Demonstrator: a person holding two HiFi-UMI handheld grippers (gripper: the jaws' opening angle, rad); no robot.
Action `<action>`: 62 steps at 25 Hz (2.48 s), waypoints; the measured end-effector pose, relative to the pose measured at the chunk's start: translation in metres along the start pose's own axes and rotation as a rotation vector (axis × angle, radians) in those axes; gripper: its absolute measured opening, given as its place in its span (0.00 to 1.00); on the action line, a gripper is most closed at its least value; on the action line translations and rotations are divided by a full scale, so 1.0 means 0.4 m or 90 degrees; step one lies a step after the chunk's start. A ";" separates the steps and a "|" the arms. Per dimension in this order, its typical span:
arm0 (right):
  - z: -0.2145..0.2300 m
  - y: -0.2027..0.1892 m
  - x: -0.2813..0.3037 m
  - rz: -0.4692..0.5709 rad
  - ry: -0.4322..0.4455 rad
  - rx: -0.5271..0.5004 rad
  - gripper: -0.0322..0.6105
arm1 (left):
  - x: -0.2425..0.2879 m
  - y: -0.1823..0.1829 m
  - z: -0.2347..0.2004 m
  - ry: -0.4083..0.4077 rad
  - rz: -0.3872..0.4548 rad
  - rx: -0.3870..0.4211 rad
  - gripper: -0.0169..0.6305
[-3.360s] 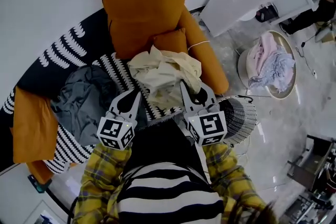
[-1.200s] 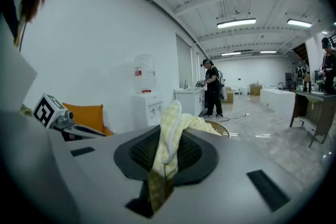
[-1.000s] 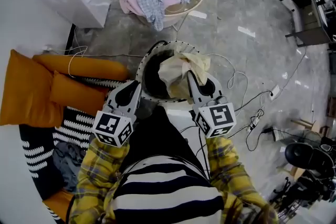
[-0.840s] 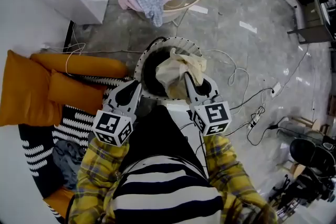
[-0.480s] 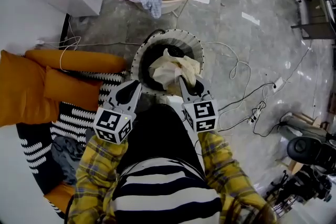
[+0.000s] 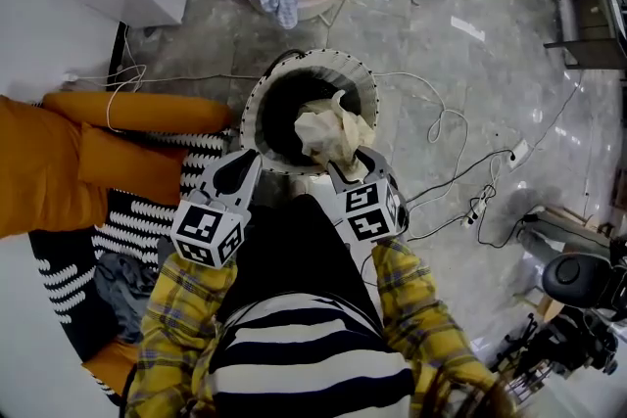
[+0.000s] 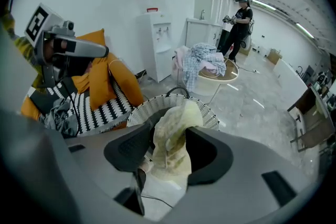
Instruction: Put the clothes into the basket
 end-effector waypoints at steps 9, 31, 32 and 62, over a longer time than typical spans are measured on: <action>0.046 0.044 -0.020 0.049 -0.036 -0.029 0.40 | 0.018 -0.007 0.011 -0.010 -0.001 -0.008 0.06; 0.010 0.275 -0.013 0.253 0.087 -0.014 0.09 | -0.209 0.040 -0.017 0.260 0.143 -0.039 0.06; -0.009 0.293 -0.007 0.259 0.103 -0.025 0.09 | -0.238 0.037 -0.019 0.283 0.153 -0.043 0.06; -1.025 0.383 -0.059 0.282 0.605 -0.324 0.09 | -1.202 -0.355 0.137 0.842 0.353 -0.202 0.06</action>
Point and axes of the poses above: the fingertips, and each gripper's own axes: x forward along the fingers, z to its right, y out of its top, the point moved 8 cm from there along -x, backward along the fingers, and after that the axes turned 12 degrees about z, right-handed, at the moved point
